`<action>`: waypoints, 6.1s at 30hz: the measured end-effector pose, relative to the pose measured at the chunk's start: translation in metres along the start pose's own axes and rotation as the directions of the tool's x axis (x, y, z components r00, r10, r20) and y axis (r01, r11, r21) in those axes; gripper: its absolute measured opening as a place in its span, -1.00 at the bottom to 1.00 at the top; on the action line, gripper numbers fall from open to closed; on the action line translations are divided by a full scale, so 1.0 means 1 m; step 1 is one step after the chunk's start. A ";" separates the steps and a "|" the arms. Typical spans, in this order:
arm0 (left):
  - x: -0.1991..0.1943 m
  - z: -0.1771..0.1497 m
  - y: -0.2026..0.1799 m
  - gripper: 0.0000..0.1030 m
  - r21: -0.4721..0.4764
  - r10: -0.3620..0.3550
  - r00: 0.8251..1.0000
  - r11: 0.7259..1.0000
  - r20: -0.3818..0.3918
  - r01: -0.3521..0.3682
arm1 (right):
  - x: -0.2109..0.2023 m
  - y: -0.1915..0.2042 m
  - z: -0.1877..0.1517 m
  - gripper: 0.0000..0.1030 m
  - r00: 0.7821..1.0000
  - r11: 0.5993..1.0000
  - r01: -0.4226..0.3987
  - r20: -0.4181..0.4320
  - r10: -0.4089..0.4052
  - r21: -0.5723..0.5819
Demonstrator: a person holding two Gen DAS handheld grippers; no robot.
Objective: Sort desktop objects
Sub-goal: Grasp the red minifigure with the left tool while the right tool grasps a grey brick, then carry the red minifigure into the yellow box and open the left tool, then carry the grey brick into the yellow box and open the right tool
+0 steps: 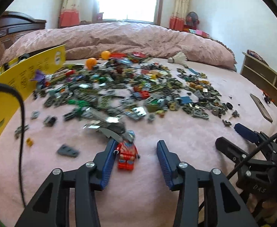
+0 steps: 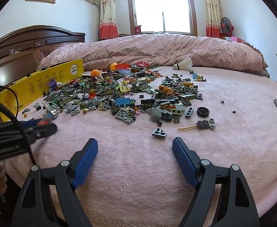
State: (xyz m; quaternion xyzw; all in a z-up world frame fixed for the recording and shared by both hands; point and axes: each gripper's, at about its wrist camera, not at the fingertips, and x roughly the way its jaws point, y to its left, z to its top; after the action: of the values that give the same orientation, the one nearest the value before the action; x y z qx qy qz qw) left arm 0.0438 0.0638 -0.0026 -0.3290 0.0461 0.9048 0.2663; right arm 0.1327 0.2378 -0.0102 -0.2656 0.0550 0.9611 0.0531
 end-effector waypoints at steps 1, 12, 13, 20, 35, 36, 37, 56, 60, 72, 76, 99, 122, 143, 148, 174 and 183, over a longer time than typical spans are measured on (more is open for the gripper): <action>0.003 0.002 -0.003 -0.13 0.008 -0.002 1.000 1.000 0.001 0.002 | 0.001 -0.001 0.000 0.60 1.000 1.000 -0.003 0.000 0.003 0.002; 0.011 0.002 -0.004 -0.19 0.031 -0.003 1.000 1.000 -0.012 0.004 | -0.003 -0.001 0.000 0.60 1.000 1.000 -0.001 0.026 0.001 -0.001; 0.011 0.001 -0.003 -0.19 0.019 -0.008 1.000 1.000 -0.010 0.009 | -0.003 -0.002 0.000 0.60 1.000 1.000 0.002 0.029 -0.002 0.002; 0.015 0.007 -0.006 -0.18 0.019 0.006 0.999 1.000 -0.054 -0.005 | -0.001 -0.005 0.000 0.60 0.999 1.000 -0.003 0.038 0.002 0.024; -0.002 -0.006 -0.010 -0.22 -0.025 0.012 1.000 1.000 0.007 -0.012 | 0.019 0.002 -0.004 0.64 0.998 0.999 0.049 0.038 -0.049 0.003; -0.001 -0.005 -0.011 -0.22 -0.013 0.012 1.000 1.000 0.010 -0.012 | 0.019 0.003 -0.003 0.64 0.998 0.999 0.051 0.038 -0.051 0.002; 0.001 -0.004 -0.011 -0.22 -0.014 0.009 1.000 1.000 0.010 -0.009 | 0.019 0.003 -0.003 0.64 0.998 0.999 0.051 0.038 -0.051 0.001; -0.012 0.011 -0.008 -0.55 -0.079 -0.018 1.000 0.997 0.022 0.020 | 0.020 0.002 -0.002 0.40 0.994 0.996 0.087 0.060 -0.088 0.016; -0.019 0.014 -0.006 -0.55 -0.095 -0.021 0.999 0.995 0.034 0.024 | 0.020 -0.005 0.000 0.06 0.992 0.992 0.105 0.058 -0.109 0.064; -0.049 0.019 0.009 -0.55 -0.128 0.049 0.995 0.991 0.090 -0.037 | 0.011 -0.023 0.001 -0.66 0.991 0.986 0.110 0.065 -0.119 0.126; -0.062 0.019 0.021 -0.55 -0.145 0.102 0.989 0.986 0.111 -0.085 | 0.005 -0.021 0.000 -0.66 0.992 0.988 0.094 0.078 -0.104 0.123; -0.134 0.028 0.153 -0.55 -0.367 0.438 0.887 0.857 0.150 -0.361 | -0.020 0.011 -0.003 -0.66 0.994 1.000 0.018 0.105 -0.019 0.003; -0.125 0.052 0.259 -0.32 -0.416 0.576 0.816 0.754 0.047 -0.508 | -0.015 0.019 -0.002 -0.66 0.997 0.999 0.015 0.082 -0.012 -0.030; -0.160 0.023 0.251 -0.01 -0.446 0.553 0.833 0.754 0.032 -0.483 | 0.027 0.175 0.101 -0.66 0.892 0.885 -0.436 0.057 0.449 -0.165; -0.174 0.010 0.256 -0.01 -0.467 0.572 0.820 0.734 0.033 -0.493 | 0.053 0.238 0.127 -0.66 0.839 0.824 -0.529 0.017 0.543 -0.204; -0.176 -0.001 0.252 -0.01 -0.473 0.555 0.828 0.751 0.076 -0.460 | 0.157 0.379 0.167 -0.35 0.732 0.723 -0.678 -0.207 0.649 -0.132; -0.186 0.006 0.238 -0.01 -0.461 0.543 0.832 0.770 0.113 -0.440 | 0.115 0.320 0.164 -0.18 0.696 0.703 -0.711 -0.153 0.701 -0.012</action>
State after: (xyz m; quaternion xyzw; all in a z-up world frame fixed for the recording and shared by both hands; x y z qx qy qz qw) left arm 0.0383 -0.2219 0.0957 -0.2426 -0.0951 0.9639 -0.0545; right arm -0.0905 -0.0483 0.0947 -0.2912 0.1225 0.8884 -0.3331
